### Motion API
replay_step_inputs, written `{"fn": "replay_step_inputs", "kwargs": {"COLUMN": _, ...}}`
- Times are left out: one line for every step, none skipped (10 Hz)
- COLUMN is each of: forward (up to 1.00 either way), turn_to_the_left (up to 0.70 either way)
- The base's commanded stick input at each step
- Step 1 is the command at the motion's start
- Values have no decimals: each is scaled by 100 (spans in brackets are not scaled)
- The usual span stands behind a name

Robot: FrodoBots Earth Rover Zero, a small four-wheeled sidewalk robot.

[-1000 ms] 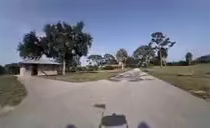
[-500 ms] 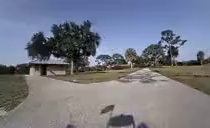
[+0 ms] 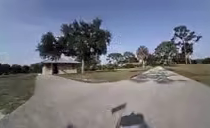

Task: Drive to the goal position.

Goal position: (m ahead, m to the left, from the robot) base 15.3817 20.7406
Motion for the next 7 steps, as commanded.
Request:
{"fn": "replay_step_inputs", "kwargs": {"forward": 100, "turn_to_the_left": 4}}
{"fn": "replay_step_inputs", "kwargs": {"forward": 100, "turn_to_the_left": 3}}
{"fn": "replay_step_inputs", "kwargs": {"forward": 100, "turn_to_the_left": 3}}
{"fn": "replay_step_inputs", "kwargs": {"forward": 100, "turn_to_the_left": 3}}
{"fn": "replay_step_inputs", "kwargs": {"forward": 100, "turn_to_the_left": 3}}
{"fn": "replay_step_inputs", "kwargs": {"forward": 100, "turn_to_the_left": 40}}
{"fn": "replay_step_inputs", "kwargs": {"forward": 100, "turn_to_the_left": 40}}
